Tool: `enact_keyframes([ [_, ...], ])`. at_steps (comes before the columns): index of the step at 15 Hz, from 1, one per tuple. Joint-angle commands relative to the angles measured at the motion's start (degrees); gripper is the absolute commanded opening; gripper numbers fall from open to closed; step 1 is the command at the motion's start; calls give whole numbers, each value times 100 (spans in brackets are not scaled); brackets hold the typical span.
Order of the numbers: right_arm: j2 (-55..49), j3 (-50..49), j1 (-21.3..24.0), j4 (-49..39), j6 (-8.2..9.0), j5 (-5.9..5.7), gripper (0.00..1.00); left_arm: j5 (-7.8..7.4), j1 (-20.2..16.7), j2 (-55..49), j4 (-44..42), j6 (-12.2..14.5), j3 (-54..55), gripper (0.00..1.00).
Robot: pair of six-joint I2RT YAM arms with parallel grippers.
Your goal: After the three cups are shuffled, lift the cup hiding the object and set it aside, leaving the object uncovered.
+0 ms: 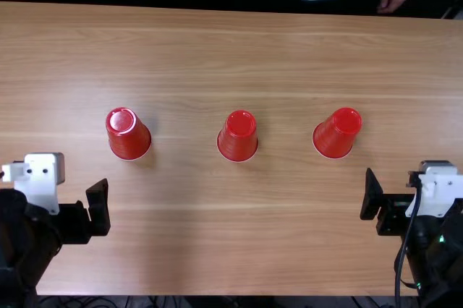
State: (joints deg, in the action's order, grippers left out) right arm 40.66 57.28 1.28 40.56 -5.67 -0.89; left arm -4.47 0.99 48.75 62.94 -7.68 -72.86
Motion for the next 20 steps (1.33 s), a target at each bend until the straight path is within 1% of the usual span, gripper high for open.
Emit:
enact_keyframes([
  [1,310,504,74,233,-2,-6,100,46,-91,284,214,41,-510,100],
  [3,706,1014,74,844,-2,-6,100,46,-91,723,773,41,-1081,100],
  [5,1101,1506,74,1593,8,4,100,46,-91,1207,1616,41,-1600,100],
  [6,1268,1717,74,1804,8,4,100,46,-91,1383,2007,41,-1899,100],
  [7,1383,1866,74,1910,8,4,100,46,-91,1497,2165,41,-2127,100],
  [9,1541,1936,74,2247,29,36,100,46,-73,1567,2218,41,-2241,100],
  [11,1620,1989,65,2574,93,78,100,25,-38,1734,2302,41,-2233,100],
  [12,1611,1998,65,2722,93,89,100,4,-29,1734,2365,41,-2233,100],
  [15,1620,2174,57,2753,124,152,100,-17,-3,1743,2355,41,-2171,100],
  [17,1752,2279,48,2743,430,173,100,-7,94,1743,2344,41,-2030,100],
  [18,1813,2279,39,2743,493,173,100,25,173,1734,2302,41,-1899,100],
  [20,1831,2288,48,2701,493,173,100,46,305,1769,2249,51,-1732,100],
])
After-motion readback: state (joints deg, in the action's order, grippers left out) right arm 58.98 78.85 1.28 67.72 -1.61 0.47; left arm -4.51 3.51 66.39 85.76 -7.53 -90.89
